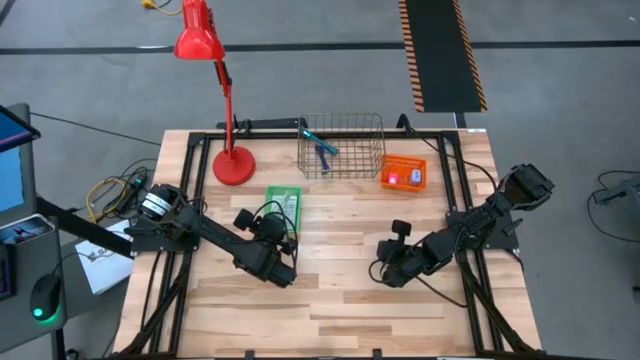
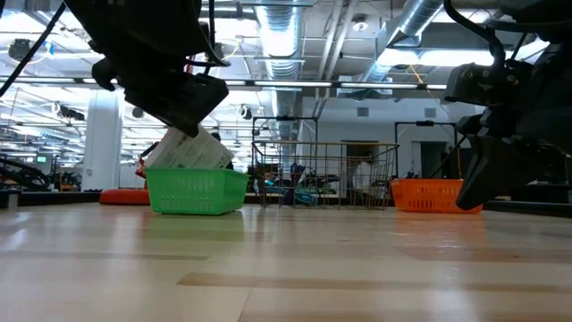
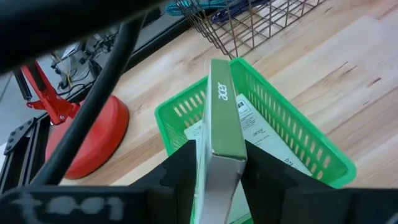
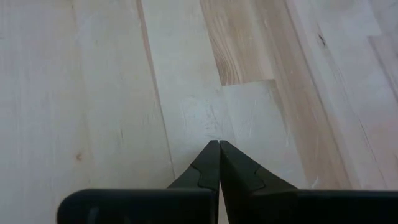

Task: Pick and place items into bin
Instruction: Put the card reader box into the green basket, then return to Home Position

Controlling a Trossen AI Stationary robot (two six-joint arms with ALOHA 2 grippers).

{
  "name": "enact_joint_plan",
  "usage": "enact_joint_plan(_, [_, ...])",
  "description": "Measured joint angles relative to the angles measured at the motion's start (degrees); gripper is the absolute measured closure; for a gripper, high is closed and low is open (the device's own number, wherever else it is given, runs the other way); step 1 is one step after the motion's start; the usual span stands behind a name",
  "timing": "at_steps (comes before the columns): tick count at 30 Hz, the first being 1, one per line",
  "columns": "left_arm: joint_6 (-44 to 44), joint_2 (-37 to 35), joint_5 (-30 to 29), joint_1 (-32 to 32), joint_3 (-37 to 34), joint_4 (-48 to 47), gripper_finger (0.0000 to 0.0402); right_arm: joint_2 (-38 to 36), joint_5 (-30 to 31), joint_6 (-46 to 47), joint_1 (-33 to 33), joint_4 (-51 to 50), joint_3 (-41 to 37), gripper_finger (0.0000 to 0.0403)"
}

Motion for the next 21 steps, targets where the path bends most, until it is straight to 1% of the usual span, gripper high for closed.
enact_joint_plan(7, [0.4,0.0,-2.1,0.0,0.0,0.3,0.0268,0.0,0.0,0.0,0.0,0.0,0.0,0.0403])
enact_joint_plan(12, [0.5,0.0,-7.1,0.0,0.0,1.6,0.0256,0.0,0.0,0.0,0.0,0.2,0.0,0.0403])
enact_joint_plan(17, [0.5,0.0,-12.7,0.0,0.0,1.7,0.0255,0.0,0.0,0.0,0.0,0.3,0.0,0.0403])
enact_joint_plan(21, [2.1,0.0,-14.7,0.0,0.0,1.7,0.0255,0.0,0.0,0.0,0.0,0.3,0.0,0.0403])
